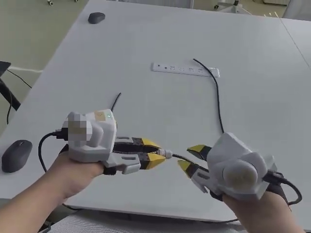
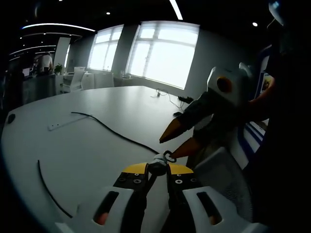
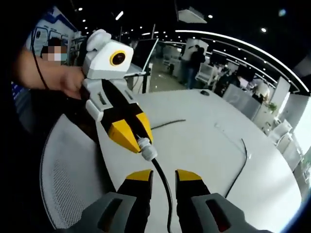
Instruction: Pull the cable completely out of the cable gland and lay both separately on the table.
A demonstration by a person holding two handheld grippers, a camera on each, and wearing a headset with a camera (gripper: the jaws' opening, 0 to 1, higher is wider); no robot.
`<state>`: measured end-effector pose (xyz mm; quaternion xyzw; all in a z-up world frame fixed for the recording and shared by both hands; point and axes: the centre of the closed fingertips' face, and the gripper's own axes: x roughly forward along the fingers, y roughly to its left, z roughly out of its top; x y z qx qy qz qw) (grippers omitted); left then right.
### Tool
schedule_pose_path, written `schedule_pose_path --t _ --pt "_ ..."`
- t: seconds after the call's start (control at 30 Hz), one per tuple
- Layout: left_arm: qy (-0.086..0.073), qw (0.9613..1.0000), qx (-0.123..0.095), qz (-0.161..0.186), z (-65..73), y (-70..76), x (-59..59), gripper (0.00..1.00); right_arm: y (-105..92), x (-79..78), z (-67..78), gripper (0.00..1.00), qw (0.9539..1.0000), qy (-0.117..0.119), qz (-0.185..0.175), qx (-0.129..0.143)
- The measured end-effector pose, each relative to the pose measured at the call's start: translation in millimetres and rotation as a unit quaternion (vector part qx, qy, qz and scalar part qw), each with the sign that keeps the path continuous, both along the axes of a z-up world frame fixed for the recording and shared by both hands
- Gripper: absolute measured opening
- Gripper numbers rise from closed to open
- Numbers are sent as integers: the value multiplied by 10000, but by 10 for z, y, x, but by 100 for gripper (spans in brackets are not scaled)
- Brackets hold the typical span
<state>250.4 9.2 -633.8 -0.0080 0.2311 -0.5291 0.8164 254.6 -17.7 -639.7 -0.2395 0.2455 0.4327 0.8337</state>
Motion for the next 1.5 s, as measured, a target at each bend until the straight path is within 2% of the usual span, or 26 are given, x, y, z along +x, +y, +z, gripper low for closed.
schedule_pose_path --t 0.2,0.57,0.7,0.97,1.37,1.47,1.5 --pt "-4 10000 -33 5 25 9 -10 15 92 -25 -25 12 9979 -319 427 -367" --pt "10 10000 -48 -14 14 -11 -37 15 177 -72 -84 4 9932 -565 729 -706" --pt "3 10000 -17 -56 1 -21 -54 15 156 -66 -95 1 9926 -601 755 -740" --pt "2 9999 -103 -39 31 -33 -55 15 133 -58 -61 1 9946 -645 568 -582" --pt "-57 9999 -12 -90 5 -33 -68 15 97 -46 -105 0 9980 -392 329 -372" --pt "-63 10000 -3 -61 5 -24 -57 15 54 -9 -143 0 9996 -183 68 -217" --pt "-60 10000 -4 -60 5 -22 -57 15 50 -10 -157 0 10000 -23 -31 -87"
